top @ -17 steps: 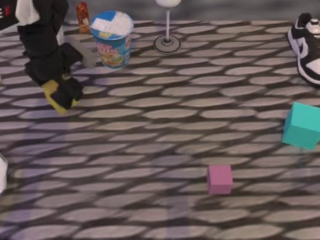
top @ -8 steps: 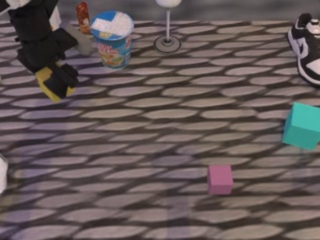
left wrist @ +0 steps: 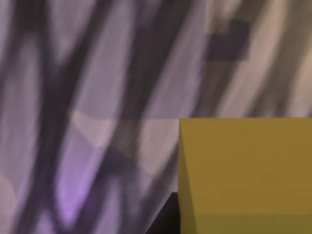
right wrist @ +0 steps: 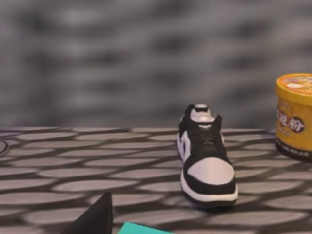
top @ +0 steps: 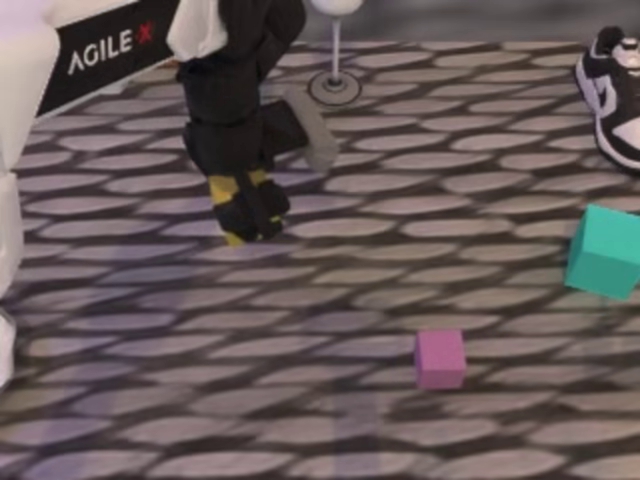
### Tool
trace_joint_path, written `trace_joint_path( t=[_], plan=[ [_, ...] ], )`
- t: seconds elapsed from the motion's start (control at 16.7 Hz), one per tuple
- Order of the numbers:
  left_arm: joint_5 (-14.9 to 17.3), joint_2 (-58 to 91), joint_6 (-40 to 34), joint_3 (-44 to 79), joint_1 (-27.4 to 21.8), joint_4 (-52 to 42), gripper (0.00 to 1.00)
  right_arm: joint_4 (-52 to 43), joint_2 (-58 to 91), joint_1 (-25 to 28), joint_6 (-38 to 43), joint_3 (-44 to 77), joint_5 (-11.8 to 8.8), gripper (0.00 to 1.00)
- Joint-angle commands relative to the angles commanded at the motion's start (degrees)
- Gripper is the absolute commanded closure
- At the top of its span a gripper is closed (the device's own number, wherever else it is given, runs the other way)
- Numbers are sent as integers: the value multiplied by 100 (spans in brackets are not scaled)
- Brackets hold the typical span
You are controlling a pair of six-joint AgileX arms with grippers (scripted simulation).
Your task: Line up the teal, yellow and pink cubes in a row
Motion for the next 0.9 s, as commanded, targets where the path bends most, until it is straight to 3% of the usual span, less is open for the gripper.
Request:
trace_joint_path(
  t=[0.18, 0.36, 0.9],
  plan=[
    [9, -280, 101, -377, -1110, 47, 100, 0, 0, 0, 0, 0, 0, 0],
    [6, -531, 172, -650, -1823, 115, 100, 0, 0, 0, 0, 0, 0, 0],
    [-3, -530, 190, -878, -1995, 372, 100, 0, 0, 0, 0, 0, 0, 0]
  ],
)
